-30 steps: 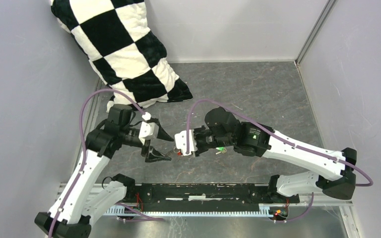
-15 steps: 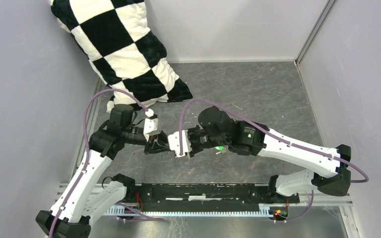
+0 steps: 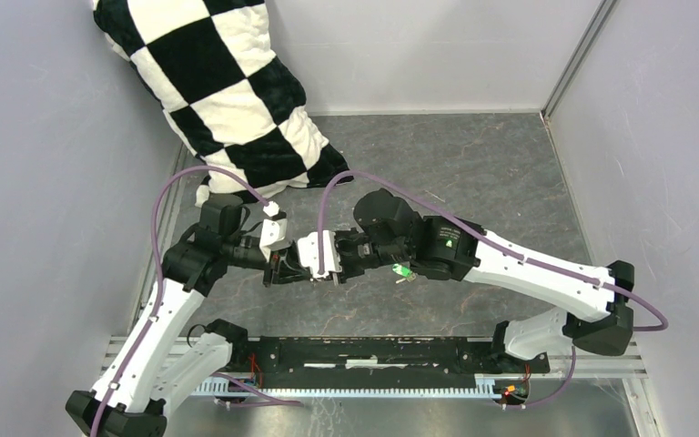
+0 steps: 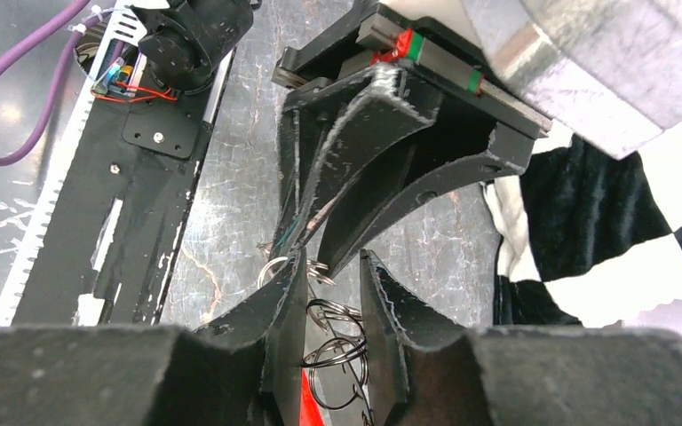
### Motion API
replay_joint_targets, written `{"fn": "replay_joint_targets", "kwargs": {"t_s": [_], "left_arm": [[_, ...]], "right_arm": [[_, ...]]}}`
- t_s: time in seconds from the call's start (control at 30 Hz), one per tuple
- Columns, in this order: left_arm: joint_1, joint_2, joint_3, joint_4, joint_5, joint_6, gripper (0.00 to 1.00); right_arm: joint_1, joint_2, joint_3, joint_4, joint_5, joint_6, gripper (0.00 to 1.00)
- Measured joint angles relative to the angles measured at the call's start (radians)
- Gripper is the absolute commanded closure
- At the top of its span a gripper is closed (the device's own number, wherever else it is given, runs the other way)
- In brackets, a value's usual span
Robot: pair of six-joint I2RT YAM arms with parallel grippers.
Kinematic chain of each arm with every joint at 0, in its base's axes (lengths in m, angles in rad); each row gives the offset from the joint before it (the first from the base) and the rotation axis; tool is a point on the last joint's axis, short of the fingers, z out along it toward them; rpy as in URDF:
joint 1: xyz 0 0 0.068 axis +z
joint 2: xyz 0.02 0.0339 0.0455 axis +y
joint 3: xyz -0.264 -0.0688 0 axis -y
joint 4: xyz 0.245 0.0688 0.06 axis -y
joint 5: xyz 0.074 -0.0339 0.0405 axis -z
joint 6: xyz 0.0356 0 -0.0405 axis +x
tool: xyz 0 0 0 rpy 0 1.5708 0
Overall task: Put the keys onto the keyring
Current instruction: Adjust the keyring.
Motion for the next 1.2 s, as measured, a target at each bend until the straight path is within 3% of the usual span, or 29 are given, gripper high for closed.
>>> {"fn": "replay_joint_targets", "kwargs": {"t_s": [0.07, 0.13, 0.4, 0.43, 0.5, 0.57, 0.67, 0.83, 1.07, 1.2], "left_arm": [[0.000, -0.011, -0.014, 0.010, -0.003, -0.006, 0.97], [0.000, -0.023, -0.035, 0.039, -0.005, -0.027, 0.98], [0.000, -0.114, -0.142, 0.291, -0.041, -0.259, 0.98], [0.000, -0.124, -0.150, 0.329, -0.044, -0.290, 0.98], [0.000, -0.139, -0.165, 0.421, -0.051, -0.369, 0.98], [0.000, -0.143, -0.171, 0.482, -0.055, -0.437, 0.98], [0.001, -0.143, -0.194, 0.593, -0.060, -0.568, 0.98], [0.005, -0.134, -0.217, 0.740, -0.072, -0.719, 0.98], [0.006, -0.101, -0.201, 0.791, -0.088, -0.768, 0.98], [0.006, -0.081, -0.162, 0.857, -0.124, -0.829, 0.98]], "right_arm": [[0.000, 0.014, 0.017, -0.009, -0.002, 0.015, 1.00], [0.000, 0.032, 0.036, -0.016, -0.005, 0.030, 0.97], [-0.003, 0.087, 0.130, -0.045, 0.019, 0.091, 0.43], [-0.003, 0.089, 0.145, -0.031, 0.026, 0.105, 0.30], [-0.013, 0.087, 0.176, 0.000, 0.041, 0.139, 0.14], [-0.038, 0.065, 0.180, 0.043, 0.050, 0.178, 0.05], [-0.129, -0.027, 0.118, 0.135, 0.060, 0.253, 0.02], [-0.308, -0.303, -0.118, 0.309, 0.089, 0.403, 0.02], [-0.323, -0.497, -0.427, 0.463, 0.058, 0.527, 0.02], [-0.323, -0.577, -0.716, 0.590, 0.066, 0.643, 0.02]]}}
